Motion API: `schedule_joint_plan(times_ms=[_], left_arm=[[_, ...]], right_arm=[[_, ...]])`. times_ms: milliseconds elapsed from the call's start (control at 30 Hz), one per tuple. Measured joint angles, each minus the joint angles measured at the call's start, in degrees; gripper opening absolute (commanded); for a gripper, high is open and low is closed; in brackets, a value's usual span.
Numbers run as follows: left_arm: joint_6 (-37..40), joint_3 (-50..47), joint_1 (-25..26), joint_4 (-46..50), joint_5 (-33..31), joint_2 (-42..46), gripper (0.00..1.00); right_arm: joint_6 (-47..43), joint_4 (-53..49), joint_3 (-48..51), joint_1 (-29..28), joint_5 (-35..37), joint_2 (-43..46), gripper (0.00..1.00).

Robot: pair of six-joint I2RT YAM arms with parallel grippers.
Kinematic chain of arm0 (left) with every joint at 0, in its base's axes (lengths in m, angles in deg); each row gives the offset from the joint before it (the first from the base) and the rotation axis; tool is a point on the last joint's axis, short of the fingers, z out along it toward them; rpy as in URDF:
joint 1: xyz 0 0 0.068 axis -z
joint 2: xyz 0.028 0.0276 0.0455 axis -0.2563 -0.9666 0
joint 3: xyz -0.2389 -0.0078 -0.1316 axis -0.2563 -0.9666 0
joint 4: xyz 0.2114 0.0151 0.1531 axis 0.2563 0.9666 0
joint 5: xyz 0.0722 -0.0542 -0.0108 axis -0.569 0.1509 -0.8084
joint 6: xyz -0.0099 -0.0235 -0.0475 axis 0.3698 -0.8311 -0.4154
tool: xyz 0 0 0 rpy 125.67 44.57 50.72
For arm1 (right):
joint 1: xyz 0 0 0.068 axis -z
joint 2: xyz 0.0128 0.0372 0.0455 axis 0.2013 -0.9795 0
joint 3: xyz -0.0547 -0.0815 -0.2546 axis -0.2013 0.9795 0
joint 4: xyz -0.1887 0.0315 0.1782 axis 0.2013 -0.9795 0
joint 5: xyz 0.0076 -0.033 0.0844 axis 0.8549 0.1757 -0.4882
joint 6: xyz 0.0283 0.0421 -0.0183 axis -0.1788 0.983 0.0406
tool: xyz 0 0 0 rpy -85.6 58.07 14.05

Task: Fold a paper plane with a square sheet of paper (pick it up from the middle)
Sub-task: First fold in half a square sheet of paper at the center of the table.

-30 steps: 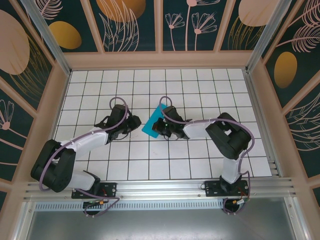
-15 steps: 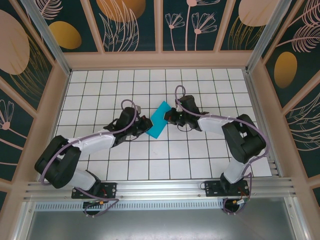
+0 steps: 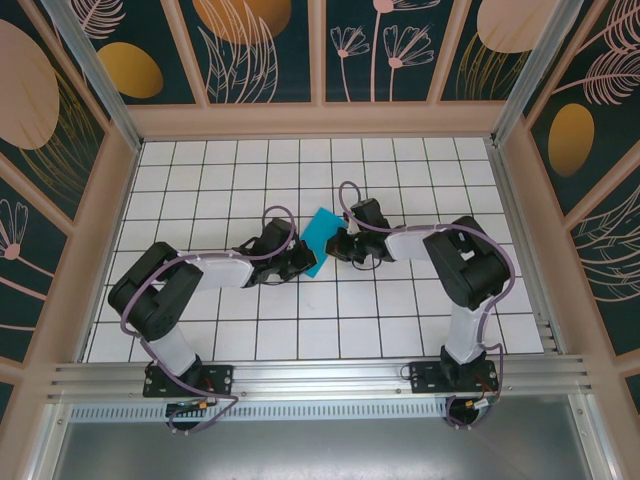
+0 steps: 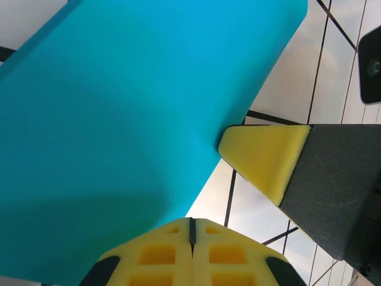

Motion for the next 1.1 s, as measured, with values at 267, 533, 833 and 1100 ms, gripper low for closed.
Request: schedule_joint_plan(times_ms=[267,533,833,1100], left_arm=[[0.0,0.1,0.0,-2.3,1.1,-2.4,0.0],[0.0,0.1,0.1,-2.2,1.2,-4.1,0.0],[0.0,0.1,0.1,-1.8,1.0,-4.1,0.0],[0.0,0.1,0.1,-1.8,1.0,-4.1,0.0]], right_arm=[[-1.3,-1.0,-1.6,-0.3,0.0,-1.1,0.0],[-1.5,-1.3,-1.7,-0.3,0.0,-1.5,0.0],[-3.2,-1.3,-1.7,-0.8,-1.3,-0.9,0.0],[-3.4,-2.5,-1.7,-2.5,-1.4,-0.6,0.0]])
